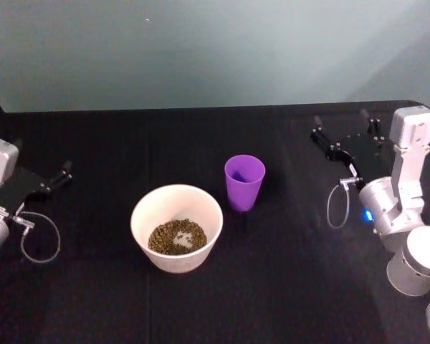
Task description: Pick up the cup and pour the mung beans from the cup into the bowl.
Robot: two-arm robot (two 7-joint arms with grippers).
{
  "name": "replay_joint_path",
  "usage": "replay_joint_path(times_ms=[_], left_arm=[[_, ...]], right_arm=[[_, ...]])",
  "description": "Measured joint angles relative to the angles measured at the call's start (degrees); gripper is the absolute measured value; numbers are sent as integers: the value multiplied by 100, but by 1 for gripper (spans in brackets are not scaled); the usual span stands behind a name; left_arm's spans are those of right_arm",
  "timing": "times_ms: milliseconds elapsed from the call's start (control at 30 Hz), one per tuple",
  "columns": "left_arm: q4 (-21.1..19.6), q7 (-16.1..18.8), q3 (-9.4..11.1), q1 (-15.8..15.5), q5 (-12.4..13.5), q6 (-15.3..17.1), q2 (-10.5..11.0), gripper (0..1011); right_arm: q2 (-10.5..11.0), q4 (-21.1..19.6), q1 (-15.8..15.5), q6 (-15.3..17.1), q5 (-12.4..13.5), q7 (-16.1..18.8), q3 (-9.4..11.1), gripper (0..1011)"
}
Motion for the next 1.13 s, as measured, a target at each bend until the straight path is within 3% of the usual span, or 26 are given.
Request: replay_joint_path(times_ms=[1133], left_arm=[[0, 0, 0, 0, 0, 0, 0, 1012]], right_arm=[[51, -75, -22, 26, 81, 111, -33, 1003]])
